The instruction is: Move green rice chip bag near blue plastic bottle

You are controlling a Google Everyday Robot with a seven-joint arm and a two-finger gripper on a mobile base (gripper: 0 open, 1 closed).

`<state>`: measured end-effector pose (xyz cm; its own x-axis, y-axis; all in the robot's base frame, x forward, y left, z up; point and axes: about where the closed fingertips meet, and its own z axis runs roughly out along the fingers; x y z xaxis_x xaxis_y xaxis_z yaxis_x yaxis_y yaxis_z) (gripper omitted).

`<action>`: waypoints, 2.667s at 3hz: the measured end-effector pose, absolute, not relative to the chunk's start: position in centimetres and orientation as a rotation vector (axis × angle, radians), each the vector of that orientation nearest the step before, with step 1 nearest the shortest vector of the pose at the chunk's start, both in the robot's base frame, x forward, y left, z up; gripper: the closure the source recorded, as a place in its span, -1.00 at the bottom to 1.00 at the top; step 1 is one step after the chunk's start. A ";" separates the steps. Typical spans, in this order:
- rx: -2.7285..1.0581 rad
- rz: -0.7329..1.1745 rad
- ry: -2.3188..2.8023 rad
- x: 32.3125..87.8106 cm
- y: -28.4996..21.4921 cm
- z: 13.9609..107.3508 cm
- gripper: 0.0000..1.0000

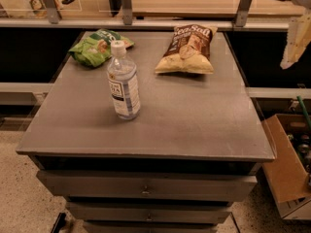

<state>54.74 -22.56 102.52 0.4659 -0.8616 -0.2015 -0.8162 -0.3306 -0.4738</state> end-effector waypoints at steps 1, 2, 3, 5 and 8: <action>-2.014 0.098 1.483 56.6 -19.7 102.6 -1.00; -1.831 0.171 1.587 57.6 -16.8 104.3 -1.00; -1.714 0.239 1.725 56.9 -13.1 104.6 -1.00; -1.426 0.468 2.006 54.4 -7.5 100.6 -1.00; -1.319 0.513 2.085 53.9 -7.1 97.5 -1.00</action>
Offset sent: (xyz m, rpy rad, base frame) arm 0.0198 0.0969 0.0393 0.4927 0.2472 -0.5375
